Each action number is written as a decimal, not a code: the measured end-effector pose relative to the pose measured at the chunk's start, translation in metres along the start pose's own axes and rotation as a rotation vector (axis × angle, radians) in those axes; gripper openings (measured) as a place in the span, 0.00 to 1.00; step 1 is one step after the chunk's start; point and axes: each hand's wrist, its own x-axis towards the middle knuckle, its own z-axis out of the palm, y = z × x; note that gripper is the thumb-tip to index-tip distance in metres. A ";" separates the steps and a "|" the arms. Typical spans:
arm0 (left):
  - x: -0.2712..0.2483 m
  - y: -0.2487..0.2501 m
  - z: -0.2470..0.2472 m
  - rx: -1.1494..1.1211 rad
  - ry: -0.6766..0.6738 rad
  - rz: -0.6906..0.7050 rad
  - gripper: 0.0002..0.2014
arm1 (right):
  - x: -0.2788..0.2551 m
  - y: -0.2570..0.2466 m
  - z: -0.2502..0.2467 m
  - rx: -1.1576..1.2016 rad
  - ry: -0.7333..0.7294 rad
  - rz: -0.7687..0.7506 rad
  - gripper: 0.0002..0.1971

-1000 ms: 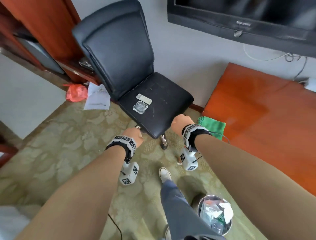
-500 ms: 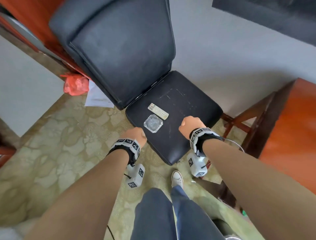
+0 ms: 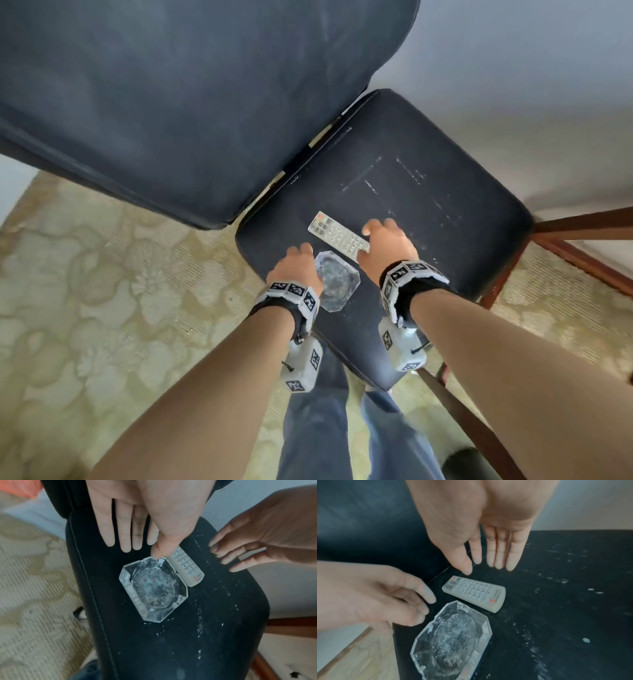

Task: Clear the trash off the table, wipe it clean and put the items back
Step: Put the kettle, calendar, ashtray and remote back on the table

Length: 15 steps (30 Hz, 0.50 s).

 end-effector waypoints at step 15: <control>0.048 -0.018 0.027 0.017 -0.081 0.054 0.16 | 0.046 -0.022 0.053 -0.248 0.062 -0.040 0.24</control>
